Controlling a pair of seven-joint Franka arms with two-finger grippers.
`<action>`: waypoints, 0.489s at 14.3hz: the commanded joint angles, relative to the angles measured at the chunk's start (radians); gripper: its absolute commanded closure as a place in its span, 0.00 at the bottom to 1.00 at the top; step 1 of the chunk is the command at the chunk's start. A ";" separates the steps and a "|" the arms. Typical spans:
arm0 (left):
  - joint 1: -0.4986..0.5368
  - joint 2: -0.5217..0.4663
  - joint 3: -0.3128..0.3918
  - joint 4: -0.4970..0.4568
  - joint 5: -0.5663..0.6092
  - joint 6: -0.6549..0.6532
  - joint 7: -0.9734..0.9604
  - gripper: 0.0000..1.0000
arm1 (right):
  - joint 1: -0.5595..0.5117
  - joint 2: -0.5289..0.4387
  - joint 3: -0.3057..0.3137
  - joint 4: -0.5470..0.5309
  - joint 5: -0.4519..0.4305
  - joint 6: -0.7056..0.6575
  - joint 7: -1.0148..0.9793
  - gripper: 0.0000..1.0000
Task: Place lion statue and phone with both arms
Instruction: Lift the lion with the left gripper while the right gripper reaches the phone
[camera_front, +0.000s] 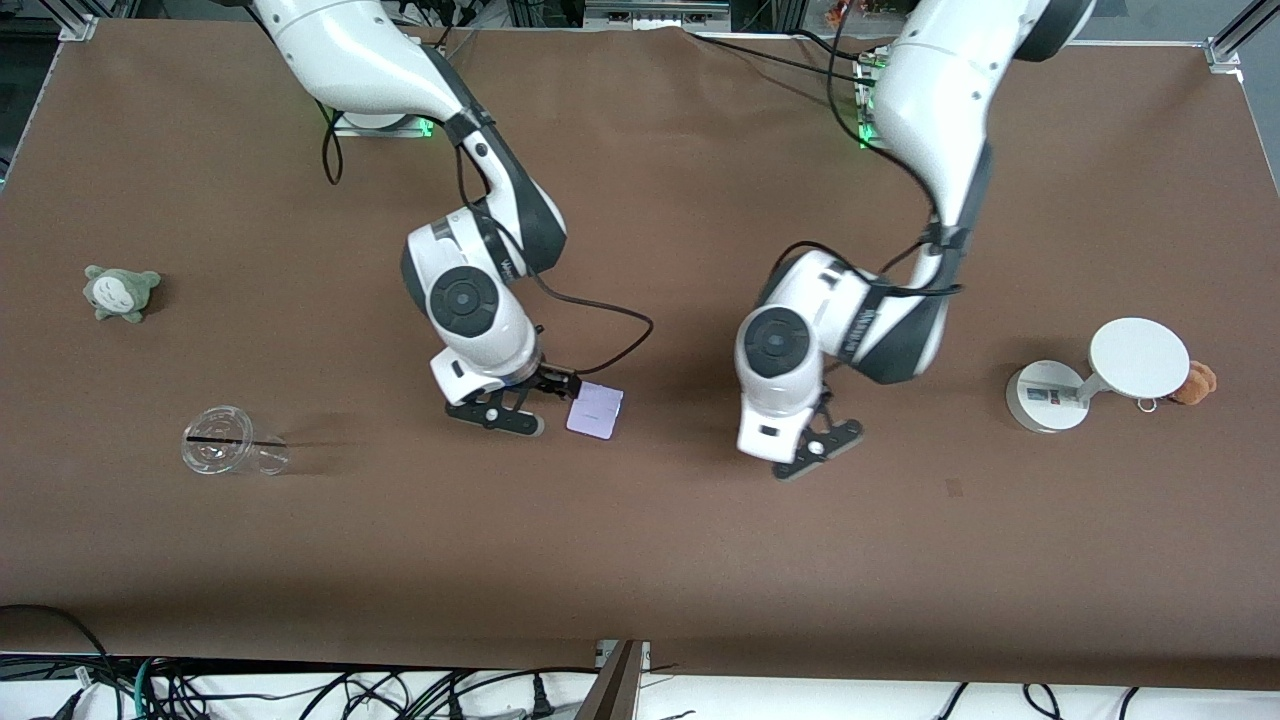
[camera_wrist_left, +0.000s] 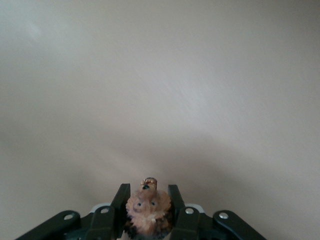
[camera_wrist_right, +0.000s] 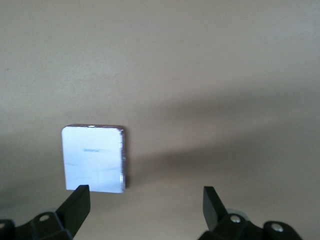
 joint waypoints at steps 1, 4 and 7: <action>0.111 -0.145 -0.018 -0.159 0.016 0.007 0.197 0.98 | 0.045 0.050 -0.013 0.023 0.011 0.079 0.088 0.00; 0.213 -0.209 -0.021 -0.284 0.012 0.115 0.369 0.95 | 0.067 0.084 -0.013 0.024 0.009 0.117 0.092 0.00; 0.285 -0.240 -0.021 -0.410 0.012 0.261 0.482 0.95 | 0.093 0.122 -0.013 0.041 0.009 0.157 0.121 0.00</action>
